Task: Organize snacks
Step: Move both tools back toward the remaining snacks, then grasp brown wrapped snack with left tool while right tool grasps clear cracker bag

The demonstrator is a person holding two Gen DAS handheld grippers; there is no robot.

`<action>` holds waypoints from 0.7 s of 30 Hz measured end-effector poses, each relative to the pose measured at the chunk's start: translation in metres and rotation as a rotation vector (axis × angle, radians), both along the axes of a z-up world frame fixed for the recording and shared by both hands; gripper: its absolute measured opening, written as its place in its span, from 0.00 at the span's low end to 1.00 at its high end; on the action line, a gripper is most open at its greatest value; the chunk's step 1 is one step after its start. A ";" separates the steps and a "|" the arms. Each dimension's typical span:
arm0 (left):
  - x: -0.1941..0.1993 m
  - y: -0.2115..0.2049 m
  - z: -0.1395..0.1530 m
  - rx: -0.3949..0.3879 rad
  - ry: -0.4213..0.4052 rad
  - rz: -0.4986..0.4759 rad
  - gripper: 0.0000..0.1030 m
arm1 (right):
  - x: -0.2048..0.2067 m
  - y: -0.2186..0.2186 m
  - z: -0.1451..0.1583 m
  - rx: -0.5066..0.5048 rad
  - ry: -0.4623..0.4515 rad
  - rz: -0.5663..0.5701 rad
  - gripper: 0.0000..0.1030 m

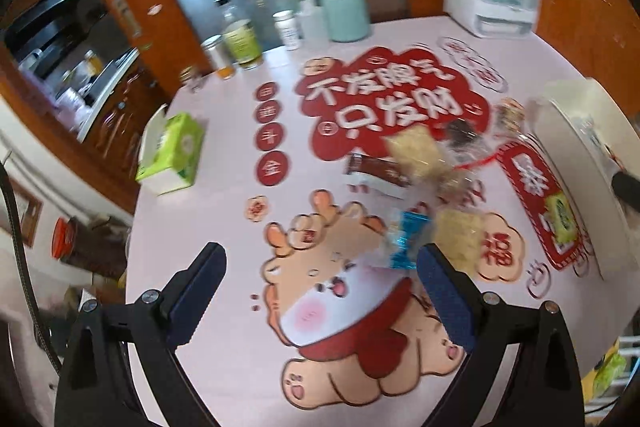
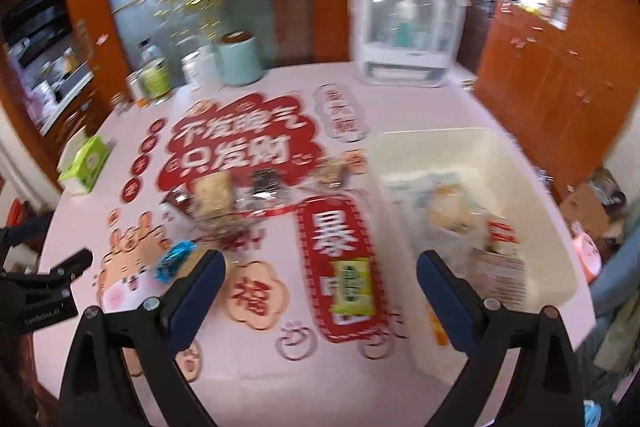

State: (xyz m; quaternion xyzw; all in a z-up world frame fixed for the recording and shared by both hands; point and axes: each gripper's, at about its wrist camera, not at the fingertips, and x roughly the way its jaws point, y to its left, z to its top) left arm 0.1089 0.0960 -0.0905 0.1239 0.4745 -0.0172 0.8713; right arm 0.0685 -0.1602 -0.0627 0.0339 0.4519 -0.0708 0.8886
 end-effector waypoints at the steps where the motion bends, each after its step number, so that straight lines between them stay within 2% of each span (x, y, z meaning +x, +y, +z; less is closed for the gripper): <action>1: 0.004 0.005 -0.001 -0.001 -0.001 0.014 0.93 | 0.010 0.007 -0.004 0.016 0.018 0.034 0.94; 7: 0.044 0.016 -0.015 -0.013 0.008 0.066 0.93 | 0.061 0.034 -0.027 0.062 0.082 0.145 0.94; 9: 0.063 0.014 -0.026 -0.026 0.032 0.072 0.93 | 0.083 0.039 -0.038 0.085 0.100 0.171 0.93; 12: 0.092 0.008 -0.049 -0.038 0.083 0.069 0.93 | 0.115 0.044 -0.059 0.130 0.145 0.203 0.86; 16: 0.122 0.006 -0.083 -0.022 0.151 0.087 0.93 | 0.160 0.057 -0.098 0.179 0.227 0.230 0.84; 21: 0.142 0.010 -0.107 -0.043 0.211 0.128 0.93 | 0.199 0.083 -0.140 0.122 0.277 0.300 0.84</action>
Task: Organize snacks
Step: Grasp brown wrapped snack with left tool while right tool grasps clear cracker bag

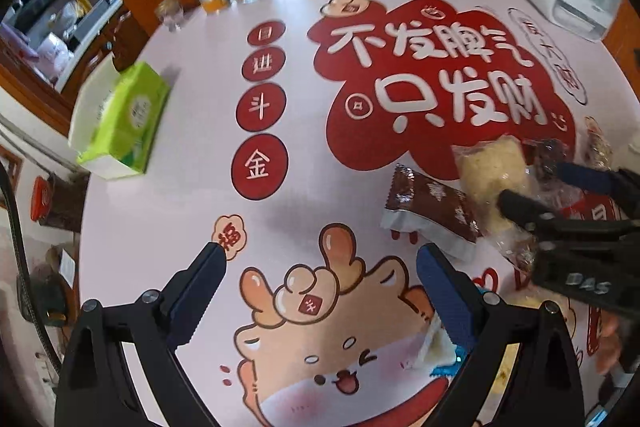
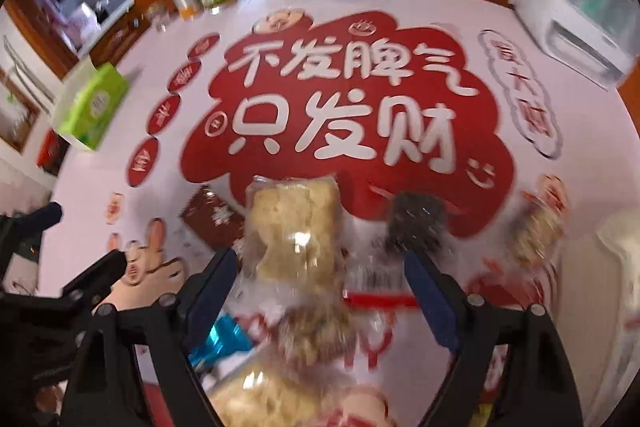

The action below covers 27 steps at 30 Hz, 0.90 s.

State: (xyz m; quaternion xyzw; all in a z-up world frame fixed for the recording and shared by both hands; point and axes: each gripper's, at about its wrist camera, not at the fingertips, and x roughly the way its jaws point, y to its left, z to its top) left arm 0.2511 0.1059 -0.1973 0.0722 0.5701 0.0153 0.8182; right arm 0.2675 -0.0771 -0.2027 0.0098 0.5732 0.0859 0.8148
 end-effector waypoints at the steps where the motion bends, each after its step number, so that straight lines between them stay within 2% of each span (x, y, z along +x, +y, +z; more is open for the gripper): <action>1: 0.003 0.000 -0.002 -0.008 0.005 0.006 0.93 | 0.007 0.003 -0.009 -0.001 0.018 0.015 0.84; 5: 0.012 -0.004 -0.008 -0.030 0.018 0.020 0.93 | 0.021 0.013 -0.033 -0.023 0.053 0.064 0.84; 6: 0.014 -0.007 -0.009 -0.038 0.022 0.023 0.93 | 0.020 0.016 -0.034 -0.036 0.035 0.078 0.79; 8: 0.021 -0.013 -0.013 -0.065 0.036 0.033 0.93 | 0.019 0.020 -0.034 -0.055 0.011 0.125 0.55; 9: 0.024 -0.015 -0.014 -0.073 0.039 0.042 0.92 | 0.018 0.019 -0.033 -0.037 0.006 0.138 0.49; 15: 0.045 -0.030 -0.027 -0.140 0.073 0.114 0.92 | 0.017 -0.011 -0.028 -0.016 0.019 0.080 0.46; 21: 0.058 -0.047 -0.054 -0.084 0.117 0.191 0.91 | 0.003 -0.043 -0.023 0.034 0.014 0.019 0.44; 24: 0.052 -0.049 -0.060 -0.146 0.115 0.209 0.79 | -0.001 -0.053 -0.021 0.050 0.009 -0.004 0.44; 27: 0.042 -0.053 -0.053 -0.139 0.074 0.189 0.49 | -0.007 -0.063 -0.017 0.058 0.004 -0.024 0.44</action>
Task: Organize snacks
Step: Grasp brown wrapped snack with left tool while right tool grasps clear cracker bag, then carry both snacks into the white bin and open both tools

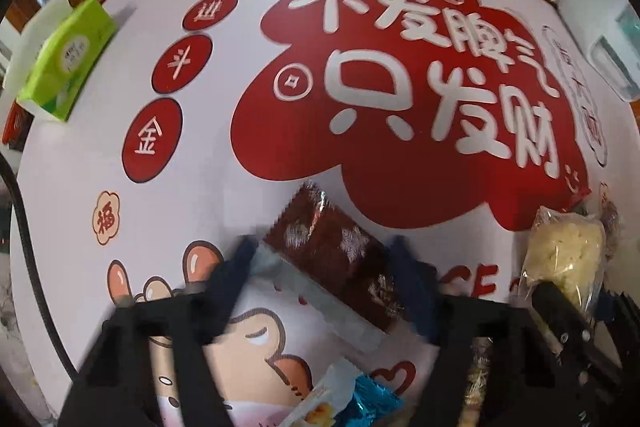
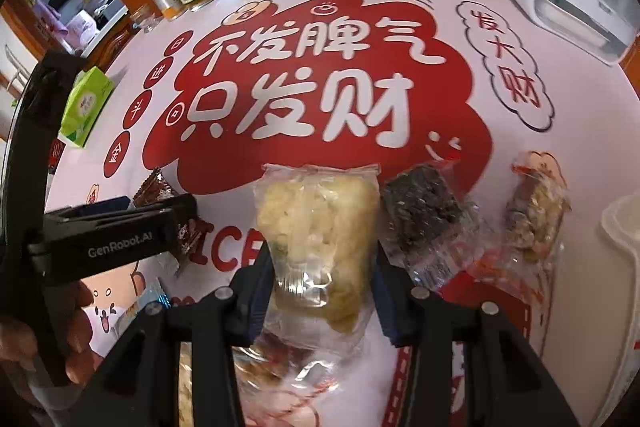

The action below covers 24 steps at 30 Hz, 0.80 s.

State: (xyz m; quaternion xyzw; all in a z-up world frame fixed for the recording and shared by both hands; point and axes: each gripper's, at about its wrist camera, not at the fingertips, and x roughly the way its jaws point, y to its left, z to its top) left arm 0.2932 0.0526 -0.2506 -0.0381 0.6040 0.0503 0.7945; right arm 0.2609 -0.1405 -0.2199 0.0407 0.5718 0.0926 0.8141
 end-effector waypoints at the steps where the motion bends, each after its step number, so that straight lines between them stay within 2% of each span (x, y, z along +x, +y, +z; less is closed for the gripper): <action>1: -0.003 -0.001 0.001 -0.003 -0.006 -0.007 0.41 | -0.002 -0.003 0.002 0.005 -0.003 -0.005 0.44; 3: -0.011 -0.002 0.005 -0.034 -0.022 -0.023 0.30 | -0.006 -0.007 0.005 0.012 -0.009 -0.013 0.44; 6: -0.026 0.001 0.016 -0.029 -0.055 -0.035 0.25 | -0.012 -0.009 0.014 0.020 -0.031 -0.027 0.44; 13: -0.082 0.006 0.085 -0.058 -0.187 -0.112 0.25 | -0.041 -0.017 0.058 0.047 -0.117 -0.052 0.43; 19: -0.142 -0.006 0.148 -0.084 -0.268 -0.271 0.25 | -0.091 -0.028 0.110 0.081 -0.203 -0.082 0.43; 24: -0.183 -0.040 0.172 -0.093 -0.305 -0.421 0.25 | -0.139 -0.037 0.138 0.090 -0.242 -0.103 0.43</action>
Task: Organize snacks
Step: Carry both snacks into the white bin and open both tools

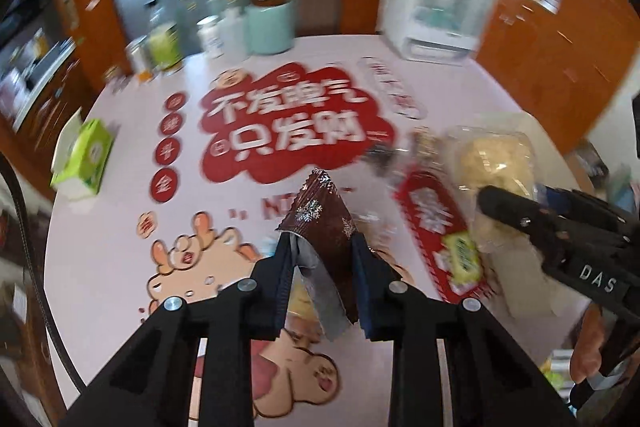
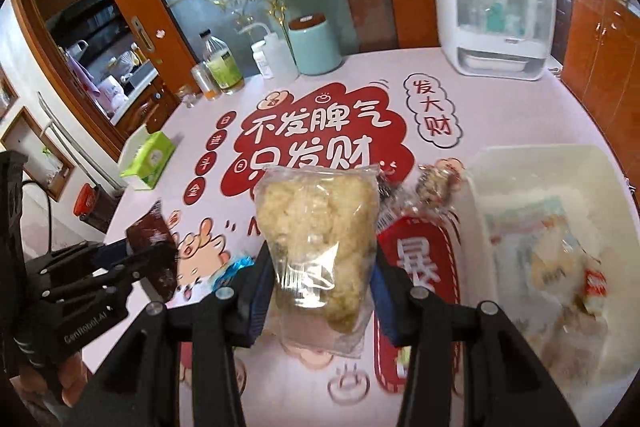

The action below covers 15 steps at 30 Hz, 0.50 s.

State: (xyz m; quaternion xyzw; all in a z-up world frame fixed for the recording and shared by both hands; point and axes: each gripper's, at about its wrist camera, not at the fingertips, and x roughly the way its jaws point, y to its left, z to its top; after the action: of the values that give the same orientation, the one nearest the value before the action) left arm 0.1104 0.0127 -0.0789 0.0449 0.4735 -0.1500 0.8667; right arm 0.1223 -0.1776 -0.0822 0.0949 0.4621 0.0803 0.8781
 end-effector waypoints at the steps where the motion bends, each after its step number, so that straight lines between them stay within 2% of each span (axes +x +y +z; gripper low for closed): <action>1: -0.006 -0.008 0.003 0.000 -0.004 -0.024 0.25 | -0.013 -0.002 0.006 -0.008 -0.009 -0.005 0.43; 9: -0.026 -0.092 0.031 -0.006 -0.065 -0.260 0.25 | -0.073 -0.030 0.039 -0.035 -0.082 -0.111 0.44; 15: -0.022 -0.163 0.055 -0.023 -0.145 -0.384 0.25 | -0.095 -0.081 0.061 -0.037 -0.136 -0.245 0.44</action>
State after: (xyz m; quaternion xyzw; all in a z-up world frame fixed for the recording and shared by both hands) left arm 0.0889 -0.1507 -0.0241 0.1351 0.3908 -0.3142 0.8546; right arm 0.0268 -0.2585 -0.0215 0.1286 0.3878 -0.0300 0.9122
